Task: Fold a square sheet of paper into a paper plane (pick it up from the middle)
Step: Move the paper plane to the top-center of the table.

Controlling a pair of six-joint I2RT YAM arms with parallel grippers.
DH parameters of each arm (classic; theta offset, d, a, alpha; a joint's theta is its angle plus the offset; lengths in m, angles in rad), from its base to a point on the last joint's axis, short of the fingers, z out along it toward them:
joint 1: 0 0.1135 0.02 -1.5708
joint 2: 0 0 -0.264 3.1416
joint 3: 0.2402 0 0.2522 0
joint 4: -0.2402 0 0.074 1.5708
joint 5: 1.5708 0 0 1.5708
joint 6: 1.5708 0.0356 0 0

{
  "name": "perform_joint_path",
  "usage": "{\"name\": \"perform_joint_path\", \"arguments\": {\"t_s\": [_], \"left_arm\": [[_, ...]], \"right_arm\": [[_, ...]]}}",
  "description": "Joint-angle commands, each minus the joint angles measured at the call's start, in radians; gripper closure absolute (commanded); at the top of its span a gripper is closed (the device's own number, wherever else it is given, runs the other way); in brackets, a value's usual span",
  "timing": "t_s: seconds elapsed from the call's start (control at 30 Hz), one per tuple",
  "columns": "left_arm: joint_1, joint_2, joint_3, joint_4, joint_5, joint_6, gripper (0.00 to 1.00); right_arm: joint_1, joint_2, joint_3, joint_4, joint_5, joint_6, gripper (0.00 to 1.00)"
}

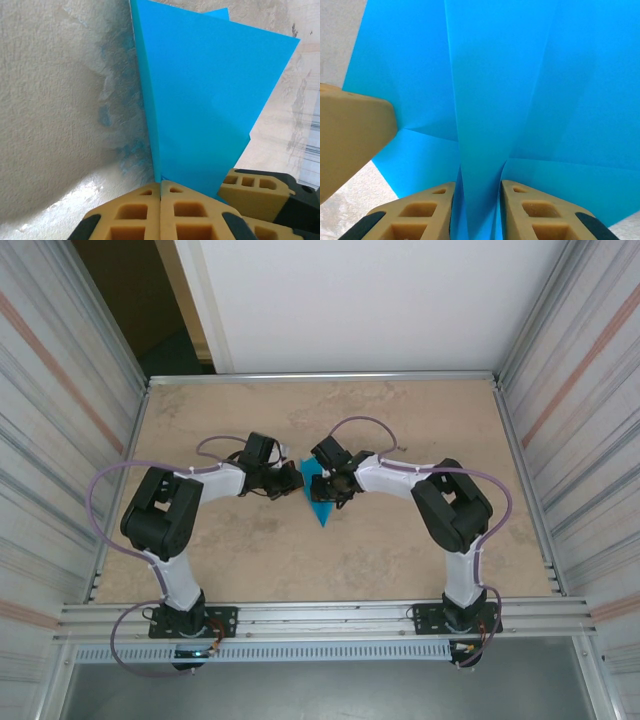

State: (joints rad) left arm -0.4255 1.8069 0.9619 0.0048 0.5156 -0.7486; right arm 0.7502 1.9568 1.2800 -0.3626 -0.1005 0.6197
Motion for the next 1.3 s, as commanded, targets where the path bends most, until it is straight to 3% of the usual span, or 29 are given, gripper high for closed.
{"name": "perform_joint_path", "arguments": {"t_s": [0.0, 0.27, 0.37, 0.53, 0.7, 0.83, 1.07, 1.27], "left_arm": [[0.001, 0.009, -0.003, 0.001, 0.013, 0.0, 0.95], [0.019, -0.032, 0.02, -0.069, -0.022, 0.034, 0.81], [0.064, -0.086, 0.016, -0.105, -0.033, 0.045, 0.7], [0.162, -0.224, -0.03, -0.172, -0.084, 0.09, 0.39], [0.226, -0.354, -0.071, -0.246, -0.153, 0.139, 0.22], [0.235, -0.406, -0.094, -0.27, -0.198, 0.163, 0.16], [0.237, -0.378, -0.113, -0.25, -0.166, 0.161, 0.14], [0.237, -0.346, -0.119, -0.228, -0.144, 0.154, 0.14]], "right_arm": [[0.01, 0.023, 0.035, -0.039, 0.019, 0.02, 0.74], [0.004, 0.02, 0.057, -0.082, 0.088, 0.018, 0.87], [-0.015, 0.011, 0.066, -0.096, 0.12, 0.018, 0.93], [-0.074, 0.023, 0.111, -0.115, 0.14, -0.005, 0.98], [-0.131, 0.093, 0.217, -0.164, 0.152, -0.062, 0.98], [-0.162, 0.164, 0.318, -0.213, 0.174, -0.113, 0.96], [-0.187, 0.242, 0.412, -0.254, 0.187, -0.155, 0.92], [-0.19, 0.28, 0.418, -0.256, 0.179, -0.16, 0.83]]}}
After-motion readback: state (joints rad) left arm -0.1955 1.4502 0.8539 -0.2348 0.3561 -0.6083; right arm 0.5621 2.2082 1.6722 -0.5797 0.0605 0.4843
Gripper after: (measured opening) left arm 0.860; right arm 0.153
